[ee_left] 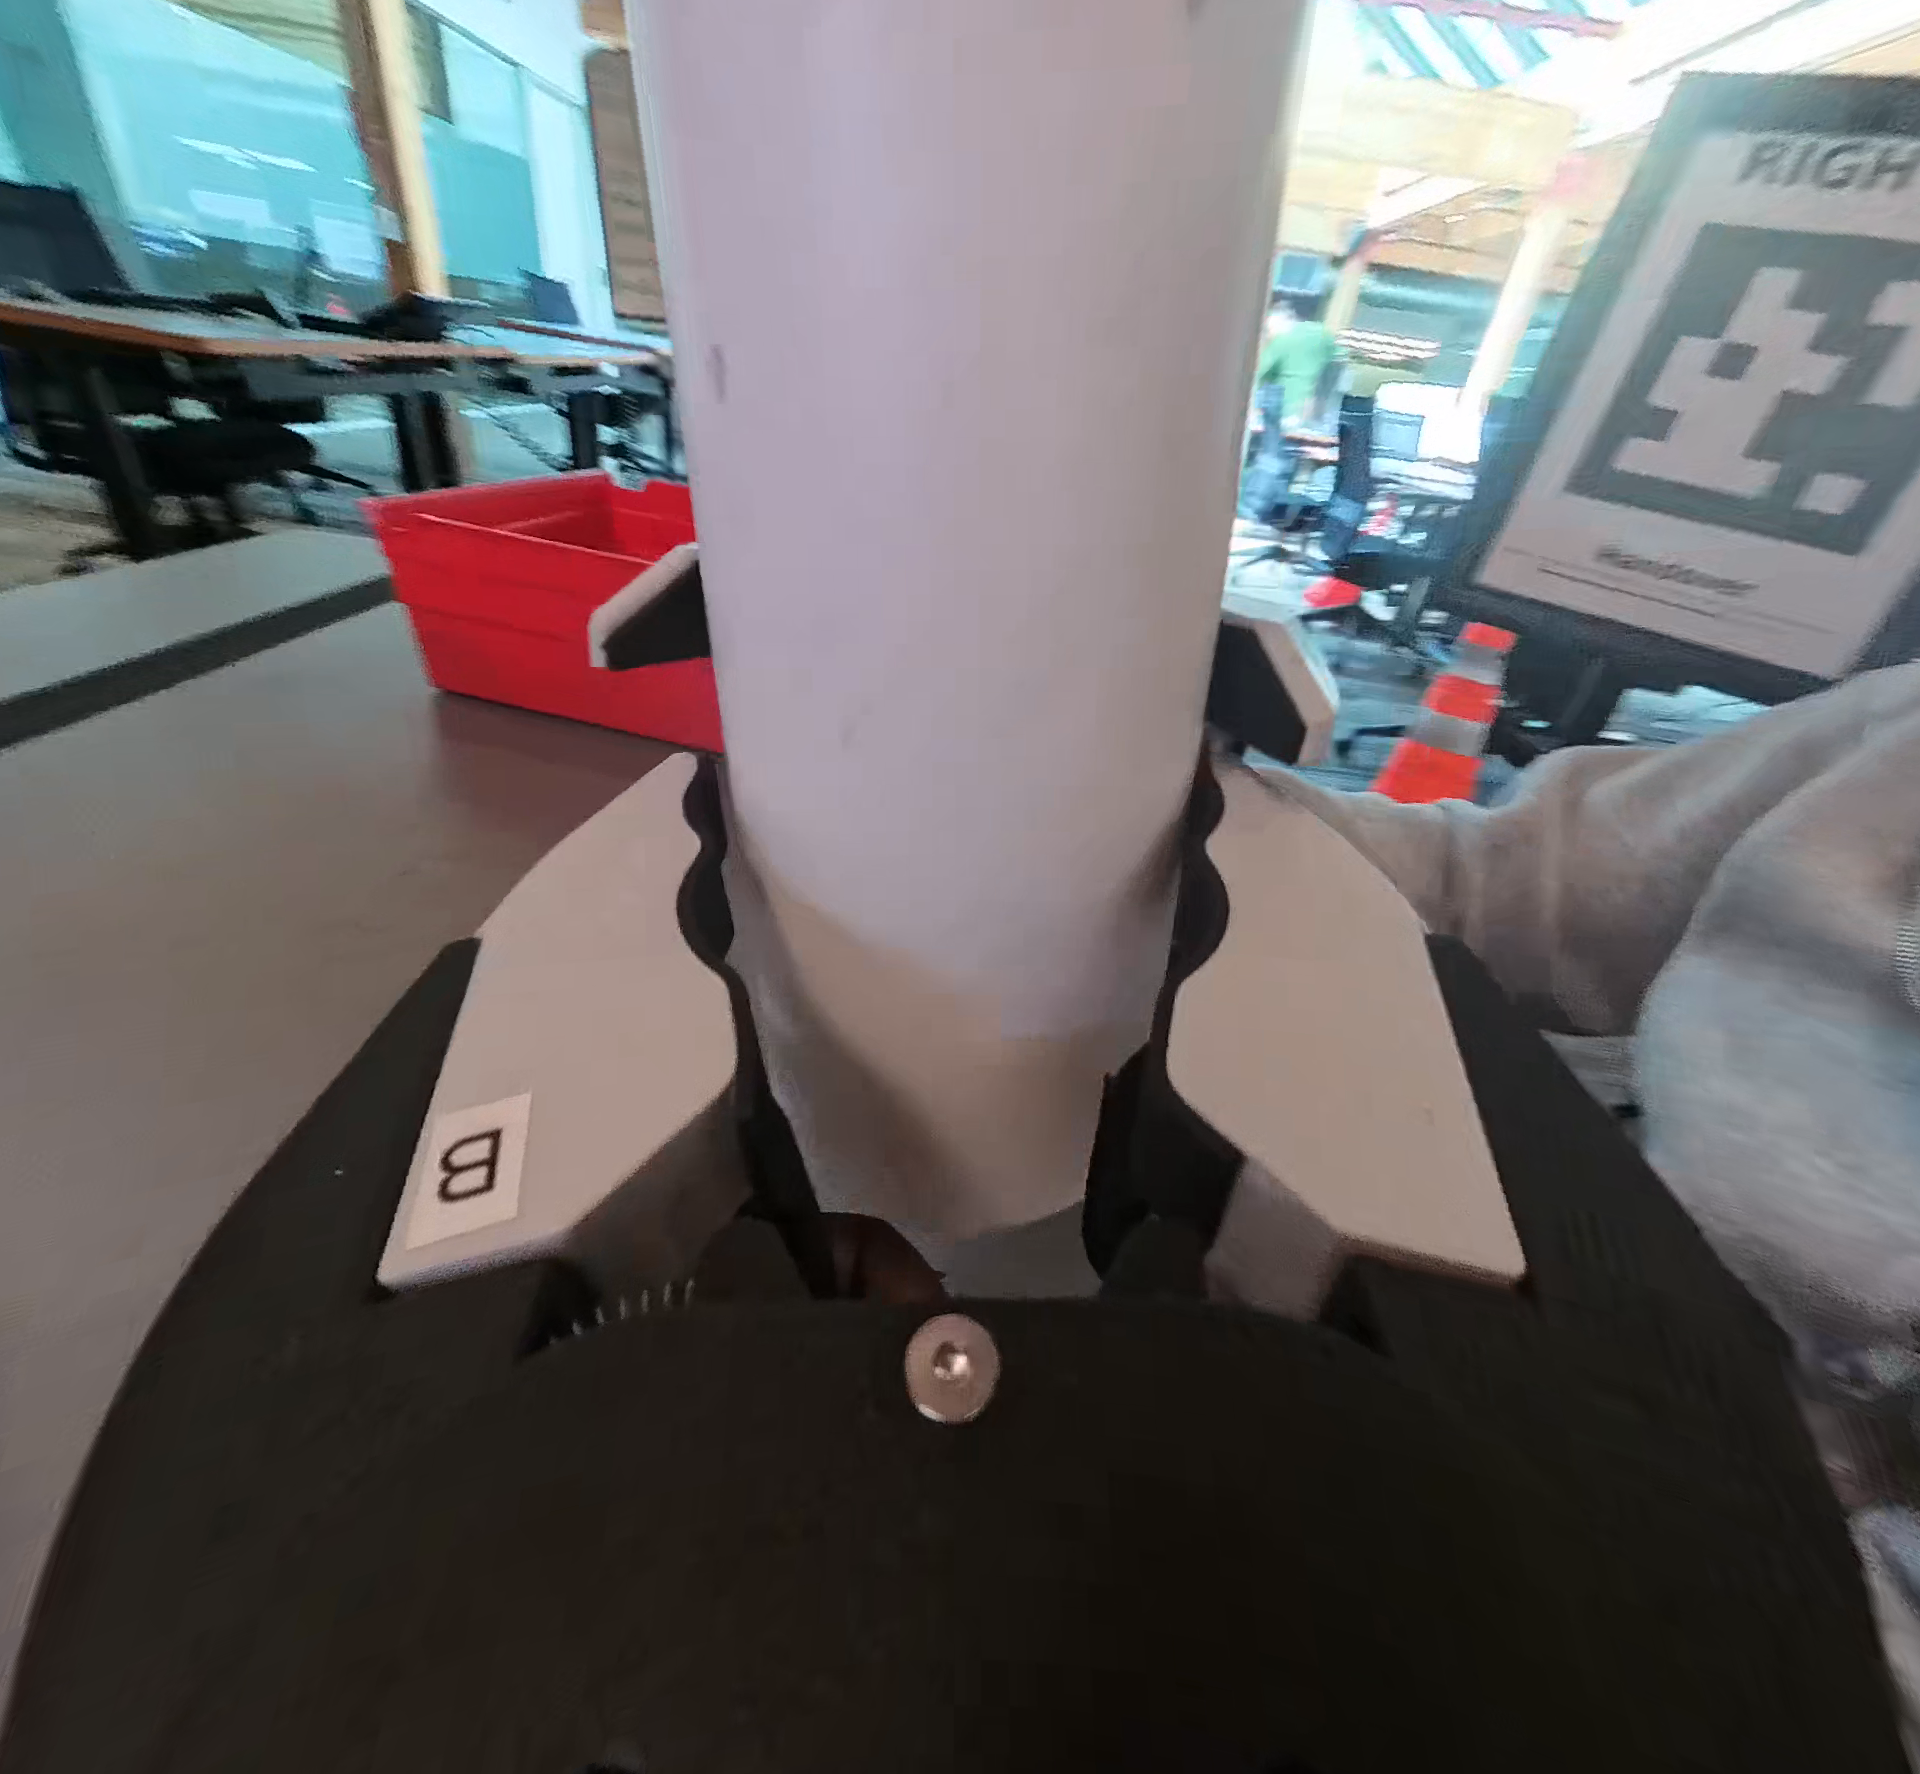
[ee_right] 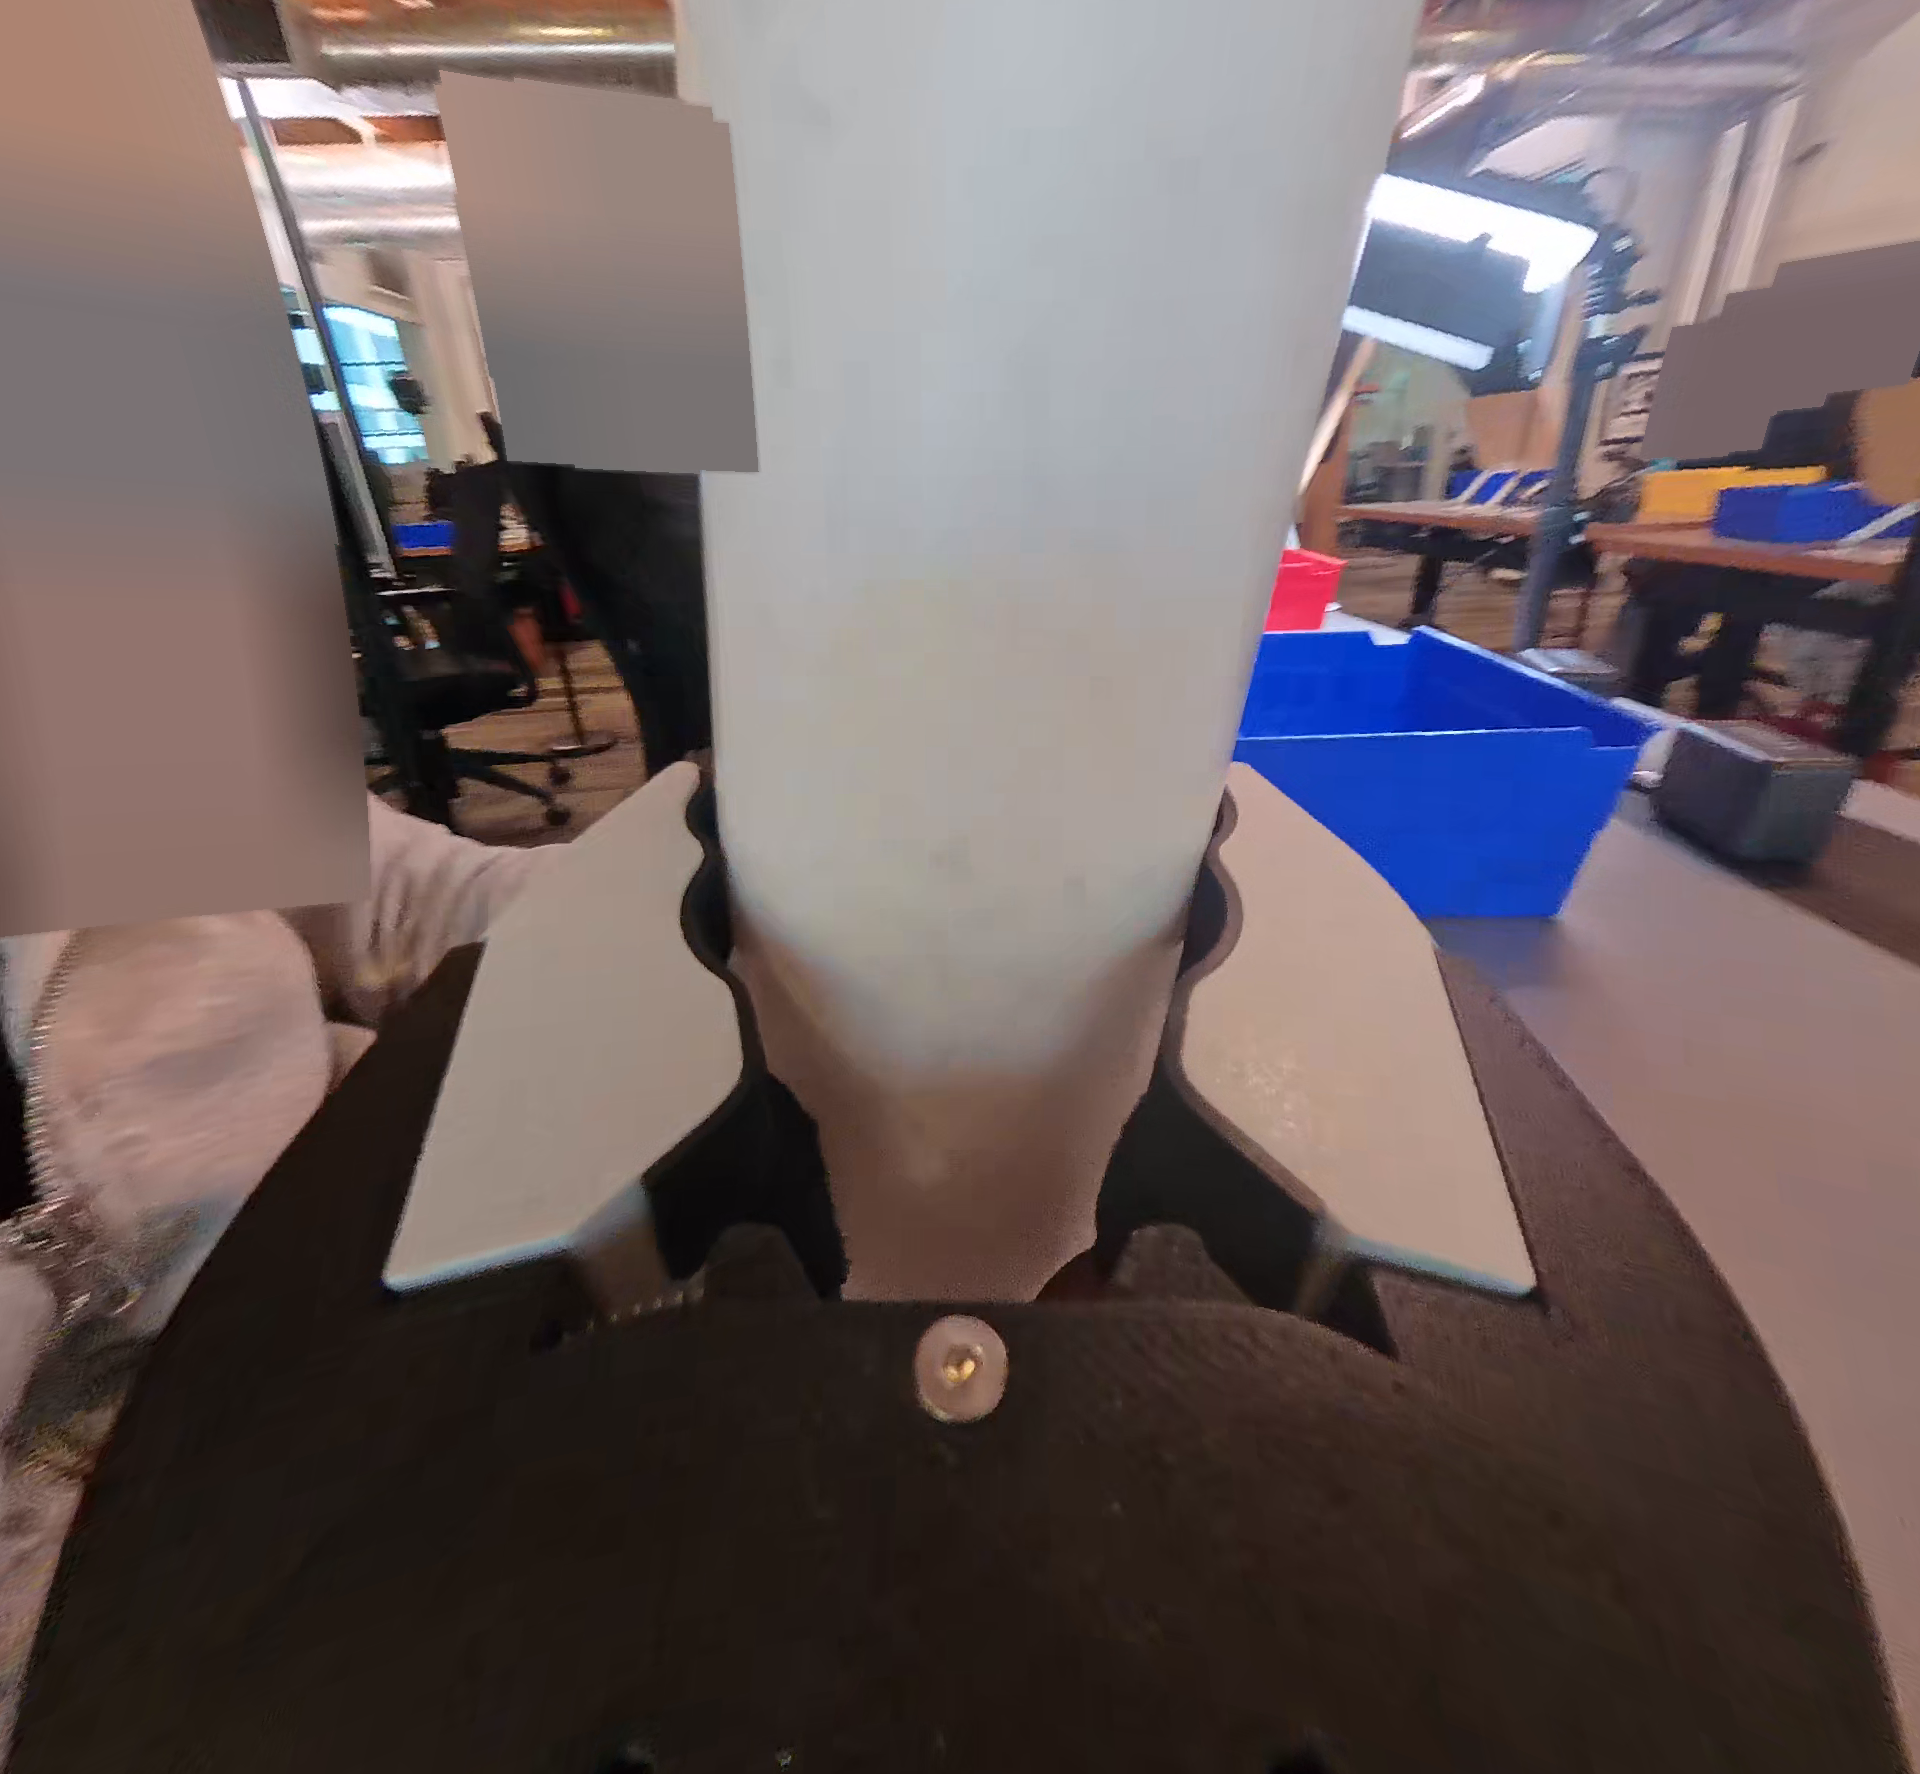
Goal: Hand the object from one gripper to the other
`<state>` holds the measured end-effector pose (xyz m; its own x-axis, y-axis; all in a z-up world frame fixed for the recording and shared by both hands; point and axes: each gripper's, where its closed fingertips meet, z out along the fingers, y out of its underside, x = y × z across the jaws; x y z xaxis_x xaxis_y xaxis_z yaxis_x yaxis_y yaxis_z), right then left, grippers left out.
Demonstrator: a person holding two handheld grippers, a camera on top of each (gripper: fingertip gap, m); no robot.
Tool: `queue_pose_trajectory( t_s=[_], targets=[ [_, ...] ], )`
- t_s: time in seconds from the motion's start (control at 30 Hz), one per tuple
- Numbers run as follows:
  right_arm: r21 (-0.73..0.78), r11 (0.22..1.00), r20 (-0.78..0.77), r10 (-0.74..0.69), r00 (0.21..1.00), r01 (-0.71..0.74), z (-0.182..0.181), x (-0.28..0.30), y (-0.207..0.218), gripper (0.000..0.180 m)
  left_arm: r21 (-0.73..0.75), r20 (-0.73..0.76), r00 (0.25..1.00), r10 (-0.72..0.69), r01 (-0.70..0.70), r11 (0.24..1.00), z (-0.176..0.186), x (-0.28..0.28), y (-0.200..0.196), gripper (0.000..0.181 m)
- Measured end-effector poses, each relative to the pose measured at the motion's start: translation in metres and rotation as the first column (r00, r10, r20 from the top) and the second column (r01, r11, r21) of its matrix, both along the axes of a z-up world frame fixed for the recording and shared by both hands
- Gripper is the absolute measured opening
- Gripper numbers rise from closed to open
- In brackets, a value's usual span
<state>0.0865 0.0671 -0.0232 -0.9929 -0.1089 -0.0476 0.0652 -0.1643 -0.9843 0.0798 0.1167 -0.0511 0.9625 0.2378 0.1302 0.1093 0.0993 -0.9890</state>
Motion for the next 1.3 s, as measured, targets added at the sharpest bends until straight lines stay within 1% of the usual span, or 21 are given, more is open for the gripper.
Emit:
queue_pose_trajectory(
  t_s=[0.07, 0.2, 0.33, 0.43, 0.53, 0.6, 0.63, 0.67, 0.77, 0.83, 0.9, 1.0, 1.1, 1.2, 1.23, 1.3],
  targets=[
    [-0.030, 0.998, -0.017, -0.048, 0.999, 0.047, 0.004, -0.005, 0.002, 0.088, -0.022, -0.064, 0.996, 0.061, -0.062, 0.998, 0.001, -0.004, -0.002, 0.085],
    [-0.073, 0.993, -0.009, -0.091, 0.996, 0.090, 0.007, -0.010, 0.005, 0.088, -0.100, -0.174, 0.977, 0.125, -0.144, 0.985, -0.006, -0.007, 0.000, 0.084],
    [-0.079, 0.993, -0.029, -0.092, 0.995, 0.089, 0.009, -0.008, 0.005, 0.088, -0.087, -0.194, 0.975, 0.112, -0.131, 0.988, -0.001, -0.004, -0.002, 0.082],
    [-0.109, 0.994, 0.018, 0.008, 1.000, -0.006, 0.015, -0.001, 0.010, 0.086, -0.030, -0.138, 0.990, 0.029, -0.034, 0.999, 0.005, 0.005, -0.002, 0.082],
    [-0.144, 0.986, 0.065, 0.090, 0.994, -0.080, 0.020, 0.003, 0.013, 0.100, 0.023, -0.042, 0.993, -0.106, 0.107, 0.994, 0.008, 0.018, 0.001, 0.082],
    [-0.114, 0.986, 0.051, 0.129, 0.990, -0.122, 0.017, 0.010, 0.010, 0.105, 0.031, 0.036, 0.977, -0.209, 0.208, 0.978, 0.004, 0.028, 0.005, 0.082],
    [-0.097, 0.985, 0.041, 0.150, 0.988, -0.145, 0.015, 0.014, 0.009, 0.105, 0.038, 0.072, 0.967, -0.245, 0.243, 0.969, 0.003, 0.031, 0.005, 0.082],
    [-0.090, 0.982, 0.035, 0.169, 0.985, -0.165, 0.014, 0.018, 0.009, 0.098, 0.052, 0.096, 0.960, -0.262, 0.258, 0.965, 0.003, 0.031, 0.005, 0.082],
    [-0.075, 0.983, 0.044, 0.173, 0.984, -0.170, 0.013, 0.018, 0.009, 0.096, 0.044, 0.097, 0.963, -0.250, 0.247, 0.968, 0.002, 0.030, 0.004, 0.082],
    [-0.085, 0.985, 0.051, 0.158, 0.986, -0.153, 0.014, 0.014, 0.010, 0.095, 0.053, 0.104, 0.971, -0.215, 0.210, 0.976, 0.003, 0.024, 0.004, 0.081],
    [-0.083, 0.995, 0.018, 0.065, 0.998, -0.063, 0.014, 0.004, 0.011, 0.094, 0.044, 0.086, 0.989, -0.124, 0.121, 0.992, 0.002, 0.012, 0.001, 0.081],
    [-0.097, 0.993, -0.039, -0.064, 0.997, 0.060, 0.017, -0.007, 0.013, 0.094, 0.002, -0.039, 0.999, 0.024, -0.024, 1.000, 0.004, -0.001, -0.003, 0.085],
    [-0.114, 0.984, -0.045, -0.139, 0.989, 0.133, 0.017, -0.015, 0.015, 0.094, -0.089, -0.187, 0.973, 0.132, -0.151, 0.985, -0.002, -0.007, -0.003, 0.087],
    [-0.073, 0.983, -0.045, -0.173, 0.984, 0.169, 0.009, -0.020, 0.009, 0.094, -0.190, -0.313, 0.930, 0.192, -0.259, 0.947, -0.014, -0.013, 0.001, 0.089],
    [-0.068, 0.981, -0.057, -0.183, 0.981, 0.179, 0.007, -0.020, 0.008, 0.094, -0.204, -0.321, 0.925, 0.202, -0.276, 0.939, -0.016, -0.014, 0.000, 0.089],
    [-0.067, 0.979, -0.070, -0.196, 0.978, 0.191, 0.007, -0.021, 0.007, 0.095, -0.195, -0.298, 0.935, 0.191, -0.256, 0.947, -0.014, -0.013, -0.001, 0.087]
  ],
)
